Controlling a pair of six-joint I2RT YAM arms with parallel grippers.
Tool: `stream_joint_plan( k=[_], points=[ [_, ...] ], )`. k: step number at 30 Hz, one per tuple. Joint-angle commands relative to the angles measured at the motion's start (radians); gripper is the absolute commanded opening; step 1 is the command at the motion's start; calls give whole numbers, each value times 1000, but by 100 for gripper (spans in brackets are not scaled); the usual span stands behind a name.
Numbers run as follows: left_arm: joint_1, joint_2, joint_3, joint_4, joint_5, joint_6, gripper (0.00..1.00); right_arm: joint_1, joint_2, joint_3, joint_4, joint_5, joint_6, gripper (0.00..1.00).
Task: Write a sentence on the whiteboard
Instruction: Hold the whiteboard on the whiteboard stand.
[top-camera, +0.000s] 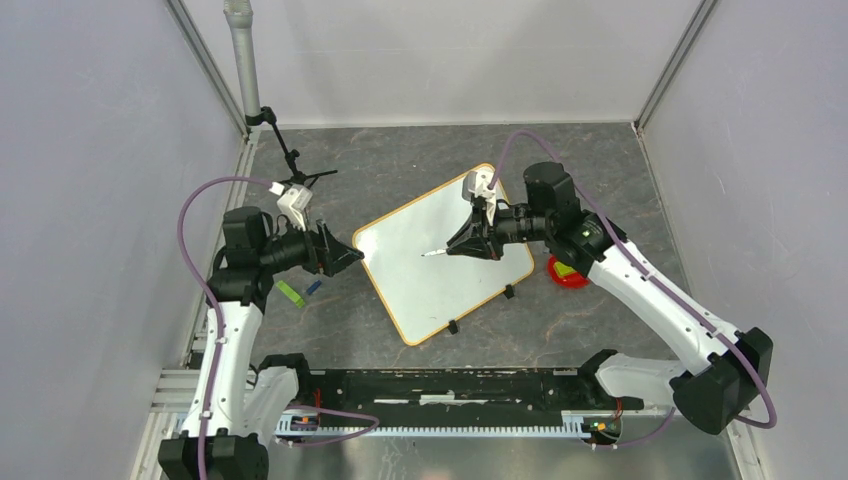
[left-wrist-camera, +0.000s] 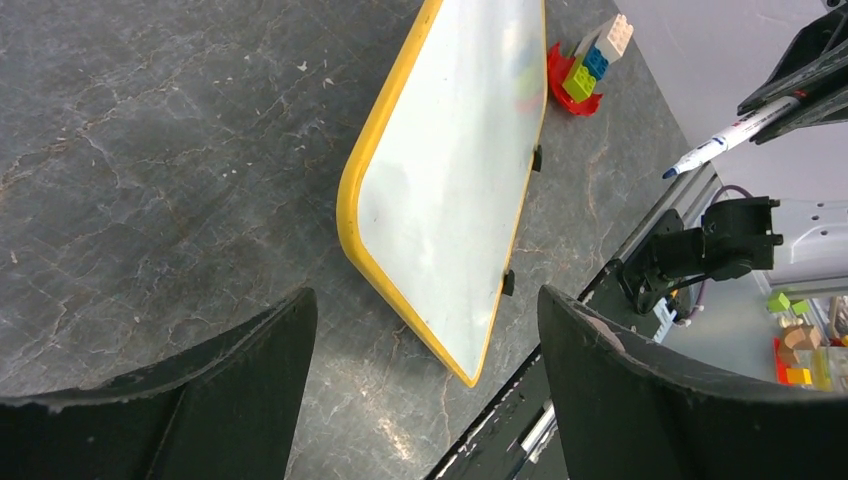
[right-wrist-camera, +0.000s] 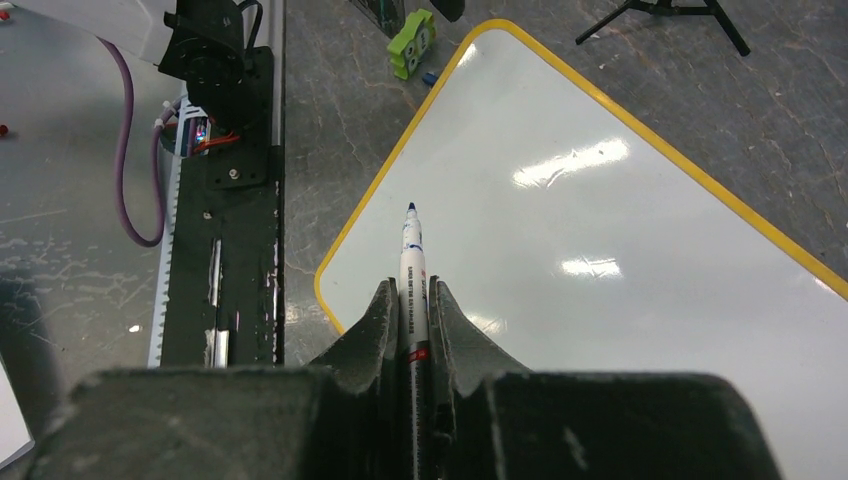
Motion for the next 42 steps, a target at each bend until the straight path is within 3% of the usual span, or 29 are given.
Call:
stream_joint_plan(
  k=[1, 5, 13, 22, 26, 31, 42],
  points=[
    [-5, -2, -22, 82, 56, -36, 85, 18, 6, 31, 64, -19, 2, 0],
    [-6, 27, -19, 84, 72, -31, 81, 39, 15, 36, 77, 5, 7, 0],
    [-7, 75, 0, 82, 88, -28, 64, 122, 59, 60, 128, 143, 21, 0],
    [-7, 163, 29, 136, -13, -37, 60, 149, 102, 92, 152, 151, 12, 0],
    [-14, 199, 36, 188, 40, -43, 59, 149, 107, 93, 149, 147, -6, 0],
    [-57, 256, 41, 239, 105, -40, 49, 149, 111, 109, 114, 149, -43, 0],
    [-107, 347, 57, 249, 189, -5, 15, 149, 98, 114, 68, 139, -60, 0]
  ],
)
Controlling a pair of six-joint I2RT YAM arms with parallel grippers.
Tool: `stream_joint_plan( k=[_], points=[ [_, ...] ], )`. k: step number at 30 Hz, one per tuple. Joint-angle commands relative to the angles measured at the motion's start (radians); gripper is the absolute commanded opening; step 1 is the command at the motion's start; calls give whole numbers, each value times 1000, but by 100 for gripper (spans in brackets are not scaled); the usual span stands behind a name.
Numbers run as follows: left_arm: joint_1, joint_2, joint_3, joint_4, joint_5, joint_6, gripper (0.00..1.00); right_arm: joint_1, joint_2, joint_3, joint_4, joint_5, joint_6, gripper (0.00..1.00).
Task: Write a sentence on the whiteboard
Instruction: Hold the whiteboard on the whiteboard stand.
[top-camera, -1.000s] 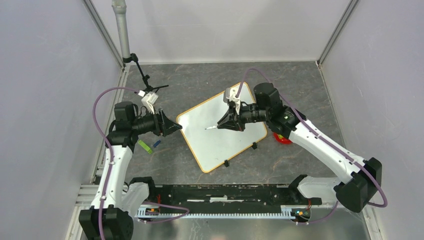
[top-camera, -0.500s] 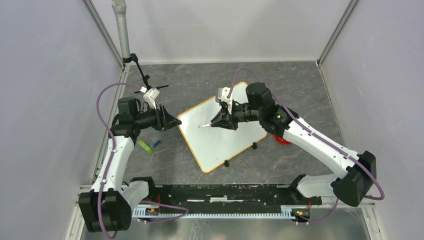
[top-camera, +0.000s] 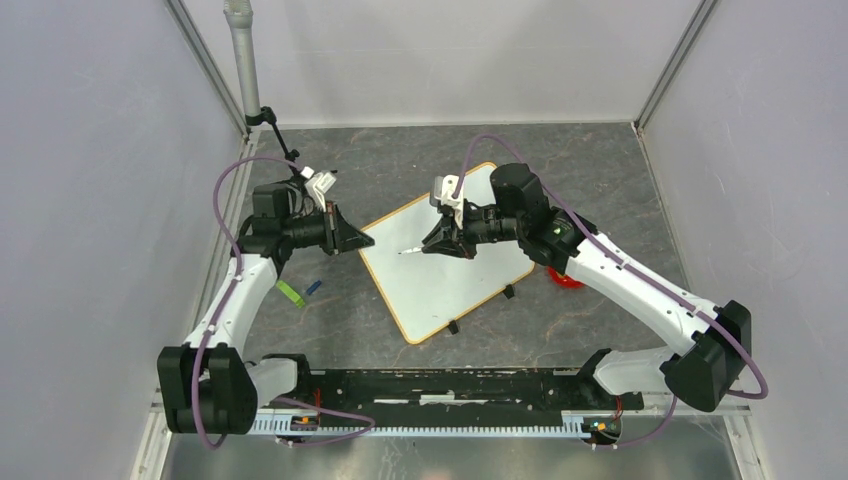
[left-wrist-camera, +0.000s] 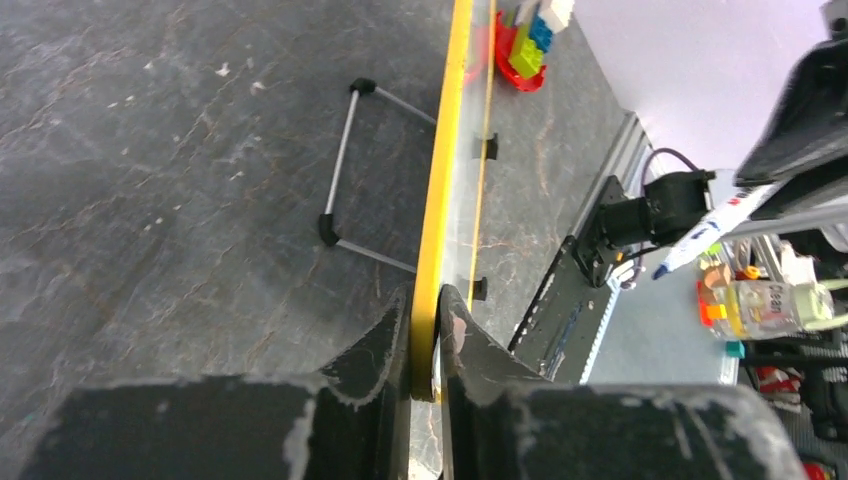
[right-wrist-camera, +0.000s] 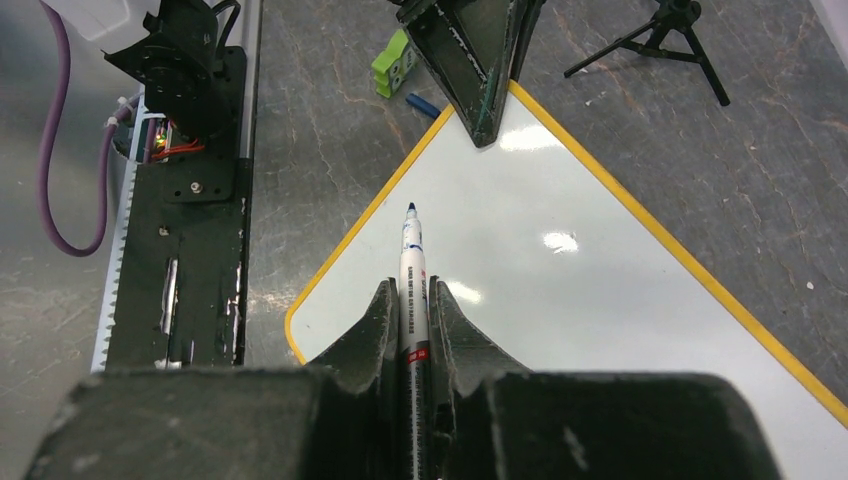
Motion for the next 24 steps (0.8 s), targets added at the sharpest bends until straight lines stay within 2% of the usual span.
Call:
stream_joint_plan(
  k=[1, 5, 20, 24],
  points=[
    [-28, 32, 60, -2, 80, 34, 11, 3, -16, 44, -11, -2, -23, 0],
    [-54, 79, 112, -99, 80, 116, 2, 2, -15, 40, -22, -5, -32, 0],
    [-129, 264, 263, -387, 164, 402, 3, 2, -10, 40, -53, -35, -64, 0],
    [-123, 266, 306, -534, 152, 514, 3, 1, -10, 40, -56, -36, -66, 0]
  ],
)
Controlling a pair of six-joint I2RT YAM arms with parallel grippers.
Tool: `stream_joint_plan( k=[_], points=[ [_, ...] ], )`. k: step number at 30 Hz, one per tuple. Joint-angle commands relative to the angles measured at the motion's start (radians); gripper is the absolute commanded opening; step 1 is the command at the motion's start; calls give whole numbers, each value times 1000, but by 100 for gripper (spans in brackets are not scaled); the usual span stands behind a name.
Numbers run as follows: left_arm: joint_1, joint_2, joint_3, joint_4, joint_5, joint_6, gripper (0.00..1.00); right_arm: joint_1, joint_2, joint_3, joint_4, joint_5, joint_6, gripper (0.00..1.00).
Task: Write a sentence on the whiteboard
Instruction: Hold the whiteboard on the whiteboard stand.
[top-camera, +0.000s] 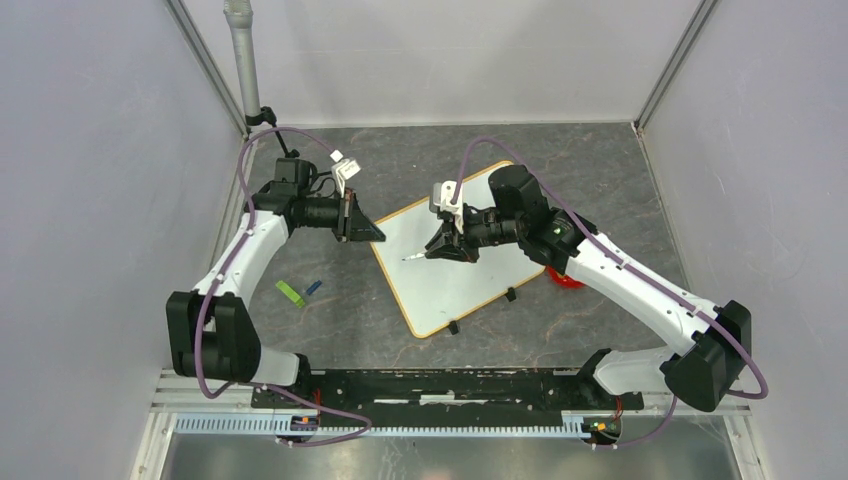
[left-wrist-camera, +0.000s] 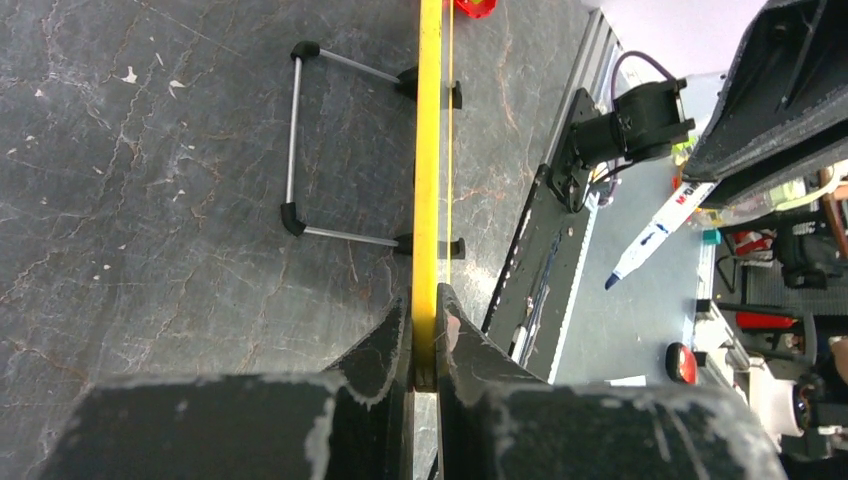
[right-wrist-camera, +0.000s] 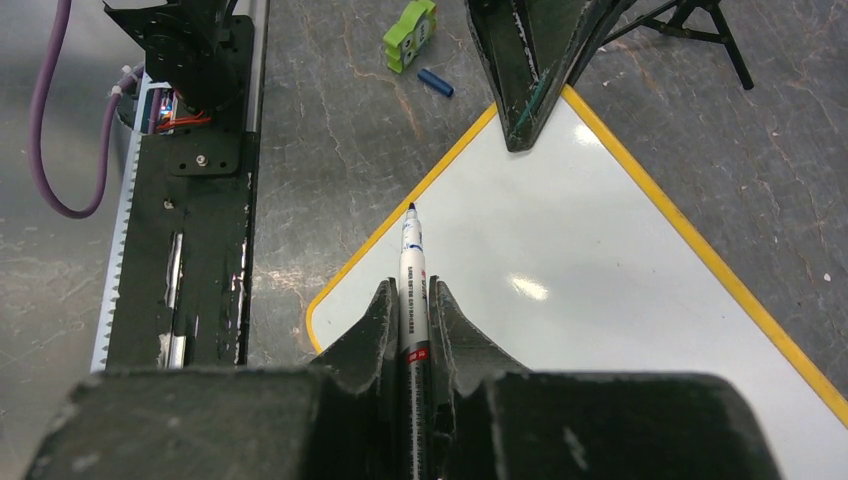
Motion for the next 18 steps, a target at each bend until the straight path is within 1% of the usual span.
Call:
stream_joint_plan(
  k=[1, 2, 5, 7, 12, 14, 18],
  points=[
    [-30, -6, 26, -274, 29, 271, 2, 1, -11, 38, 6, -21, -17, 0],
    [-27, -16, 26, -309, 19, 295, 3, 1, -10, 38, 8, -20, -18, 0],
    [-19, -30, 29, -344, 3, 326, 3, 1, -3, 42, 20, -10, -13, 0],
    [-18, -8, 48, -368, 5, 345, 3, 1, 5, 52, 29, -2, -11, 0],
    [-23, 89, 162, -486, -20, 431, 3, 1, 28, 78, 47, 16, -7, 0],
    [-23, 112, 189, -493, -21, 423, 3, 1, 39, 90, 46, 14, -7, 0],
    [-23, 106, 197, -499, -28, 408, 2, 1, 43, 102, 40, 17, -14, 0]
  ],
)
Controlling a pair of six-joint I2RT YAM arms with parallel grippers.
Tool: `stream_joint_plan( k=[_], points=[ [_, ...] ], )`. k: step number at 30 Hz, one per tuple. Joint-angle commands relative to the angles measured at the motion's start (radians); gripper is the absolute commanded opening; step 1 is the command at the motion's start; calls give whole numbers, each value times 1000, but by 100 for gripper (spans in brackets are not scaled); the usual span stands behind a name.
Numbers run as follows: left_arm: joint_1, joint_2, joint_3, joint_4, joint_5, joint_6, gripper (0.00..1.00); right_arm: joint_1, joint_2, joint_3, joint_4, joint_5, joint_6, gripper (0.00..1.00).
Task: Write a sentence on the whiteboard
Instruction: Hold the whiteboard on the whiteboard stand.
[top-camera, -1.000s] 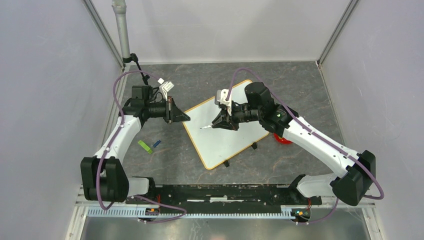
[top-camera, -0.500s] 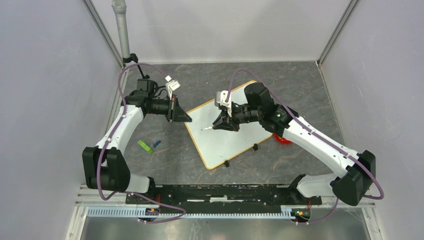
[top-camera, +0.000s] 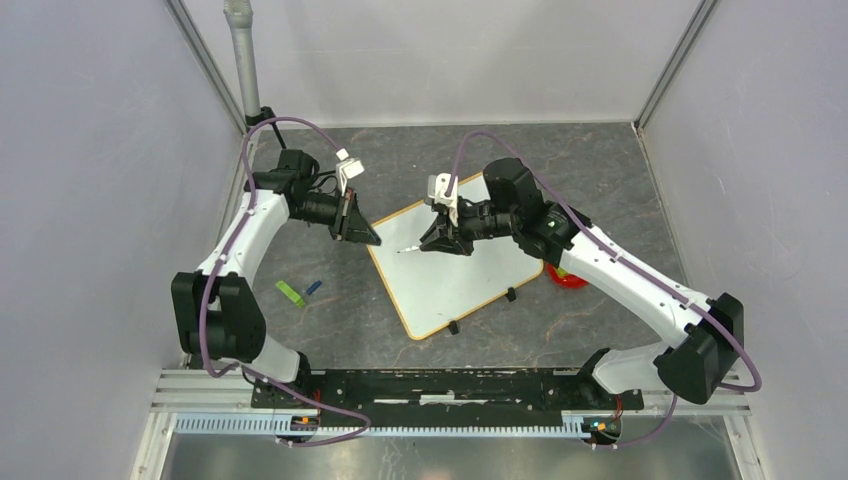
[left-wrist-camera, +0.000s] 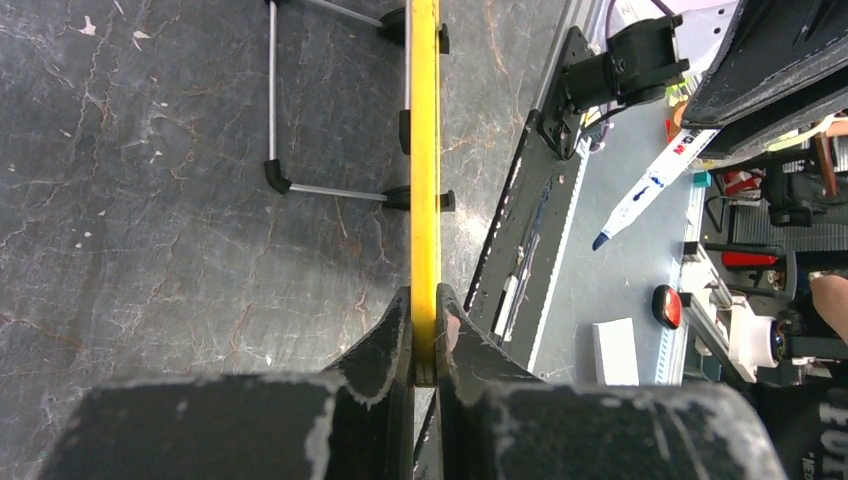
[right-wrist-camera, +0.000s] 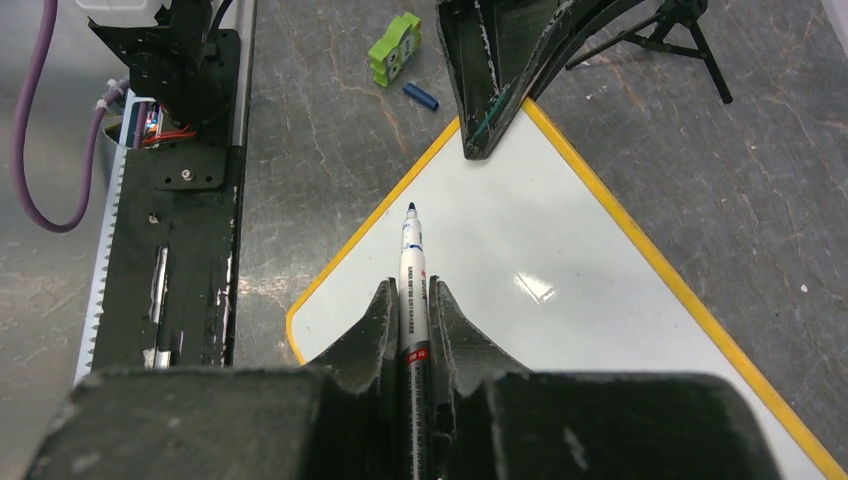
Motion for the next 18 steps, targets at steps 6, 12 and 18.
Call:
stream_joint_plan(
  k=[6, 12, 18],
  points=[
    [-15, -30, 8, -93, -60, 38, 47, 2, 18, 66, 63, 39, -14, 0],
    [35, -227, -112, 130, -115, -150, 57, 2, 54, 121, 72, 71, -30, 0],
    [71, -288, -199, 281, -128, -268, 52, 2, 107, 166, 84, 58, -24, 0]
  ],
)
